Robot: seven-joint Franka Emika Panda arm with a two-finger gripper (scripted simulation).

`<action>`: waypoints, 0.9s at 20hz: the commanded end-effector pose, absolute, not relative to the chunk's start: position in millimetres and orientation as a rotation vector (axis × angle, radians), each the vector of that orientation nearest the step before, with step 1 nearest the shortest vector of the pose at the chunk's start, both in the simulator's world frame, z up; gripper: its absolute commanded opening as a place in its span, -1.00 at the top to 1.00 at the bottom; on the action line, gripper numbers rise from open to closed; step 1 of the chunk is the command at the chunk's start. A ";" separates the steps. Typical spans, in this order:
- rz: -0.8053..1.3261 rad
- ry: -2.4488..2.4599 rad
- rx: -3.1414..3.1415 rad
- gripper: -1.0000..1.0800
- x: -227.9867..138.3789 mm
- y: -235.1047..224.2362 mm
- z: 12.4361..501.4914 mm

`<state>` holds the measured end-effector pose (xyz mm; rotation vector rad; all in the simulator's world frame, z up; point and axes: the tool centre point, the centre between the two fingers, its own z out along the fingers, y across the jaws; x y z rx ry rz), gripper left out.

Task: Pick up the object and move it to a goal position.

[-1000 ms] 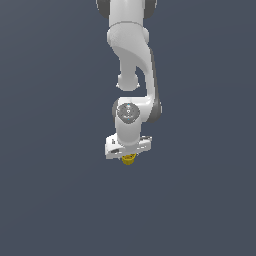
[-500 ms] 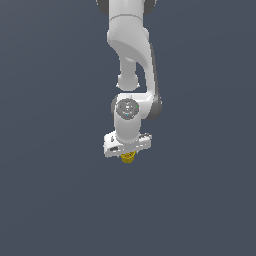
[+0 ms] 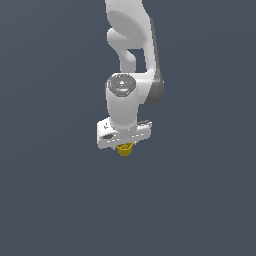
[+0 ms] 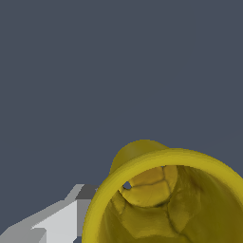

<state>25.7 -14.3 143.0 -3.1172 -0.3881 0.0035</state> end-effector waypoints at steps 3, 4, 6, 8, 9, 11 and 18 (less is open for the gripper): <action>0.000 -0.388 -3.117 1.00 27.5 -22.4 195.4; 0.000 -0.388 -3.117 1.00 27.9 -24.3 207.3; 0.000 -0.389 -3.117 1.00 28.8 -28.0 231.0; 0.000 -0.389 -3.117 1.00 29.7 -31.7 254.1; 0.000 -0.389 -3.117 1.00 30.2 -33.5 265.5; 0.000 -0.389 -3.117 1.00 31.2 -37.1 287.7; 0.000 -0.389 -3.117 1.00 35.2 -49.1 361.5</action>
